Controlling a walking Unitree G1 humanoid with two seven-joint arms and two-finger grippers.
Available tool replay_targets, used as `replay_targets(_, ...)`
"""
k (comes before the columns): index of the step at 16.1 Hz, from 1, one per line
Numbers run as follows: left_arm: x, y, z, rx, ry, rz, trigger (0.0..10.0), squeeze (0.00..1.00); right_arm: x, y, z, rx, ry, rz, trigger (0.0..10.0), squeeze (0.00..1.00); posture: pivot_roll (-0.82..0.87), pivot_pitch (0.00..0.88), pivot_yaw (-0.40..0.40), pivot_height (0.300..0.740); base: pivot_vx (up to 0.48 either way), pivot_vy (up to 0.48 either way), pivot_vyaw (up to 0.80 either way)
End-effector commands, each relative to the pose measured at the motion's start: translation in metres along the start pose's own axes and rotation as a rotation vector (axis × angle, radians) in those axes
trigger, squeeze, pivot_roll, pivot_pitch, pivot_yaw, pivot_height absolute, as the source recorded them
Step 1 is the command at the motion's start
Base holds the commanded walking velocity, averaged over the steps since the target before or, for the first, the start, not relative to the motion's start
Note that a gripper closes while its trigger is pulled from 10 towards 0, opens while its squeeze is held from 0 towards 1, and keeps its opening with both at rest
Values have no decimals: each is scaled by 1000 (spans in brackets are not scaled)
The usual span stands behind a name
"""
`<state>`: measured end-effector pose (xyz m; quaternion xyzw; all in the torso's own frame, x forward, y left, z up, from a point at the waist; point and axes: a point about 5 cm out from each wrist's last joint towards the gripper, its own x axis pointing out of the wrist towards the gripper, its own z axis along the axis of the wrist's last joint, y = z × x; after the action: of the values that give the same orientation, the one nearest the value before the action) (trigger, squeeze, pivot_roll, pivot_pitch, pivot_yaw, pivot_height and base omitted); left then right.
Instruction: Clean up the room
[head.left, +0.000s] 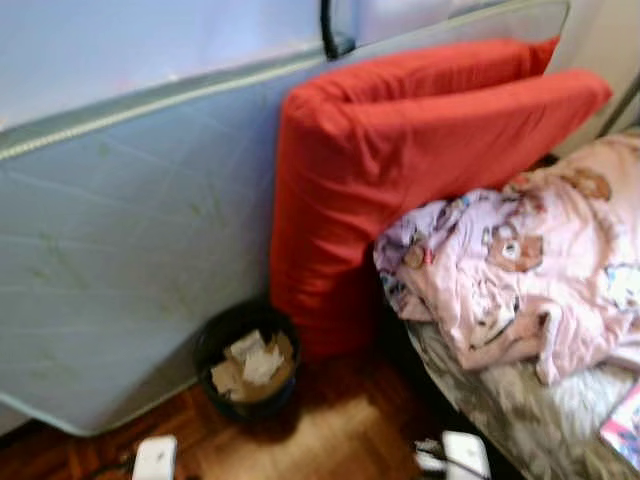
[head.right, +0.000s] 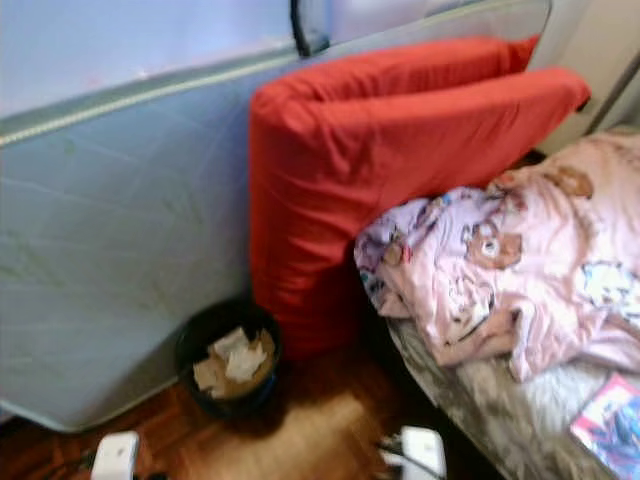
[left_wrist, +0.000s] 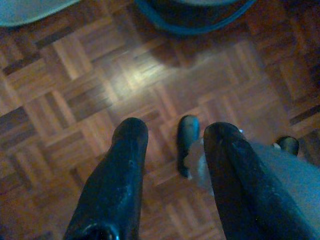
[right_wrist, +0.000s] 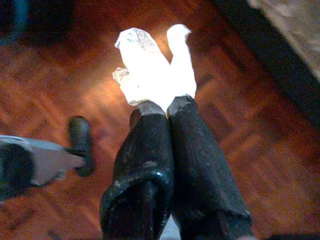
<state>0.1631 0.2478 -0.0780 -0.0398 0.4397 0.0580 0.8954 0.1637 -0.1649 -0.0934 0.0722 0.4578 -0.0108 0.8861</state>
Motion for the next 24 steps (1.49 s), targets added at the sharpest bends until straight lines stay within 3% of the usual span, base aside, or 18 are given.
replay_targets(1,0,-3,-4,-20,12,-8,10000,0,-2,-8,-4,-1,17,-21,10000,0,2,77,13,740,0,337,0)
replay_targets(4,2,-13,-5,-21,17,-17,10000,0,-2,-8,-4,4,15,-18,10000,0,4,79,12,740,0,336,0)
replay_targets(8,7,-41,-6,-15,22,-40,10000,0,-2,-9,-5,-1,18,-13,10000,0,5,84,12,740,0,335,0)
replay_targets(19,9,-49,-2,-12,10,-43,10000,0,-2,-10,-3,-11,15,-23,10000,0,3,86,14,740,0,326,0)
replay_targets(24,9,-53,-4,-11,11,-49,10000,0,-2,-10,-3,-16,17,-20,10000,0,4,88,14,740,0,0,0)
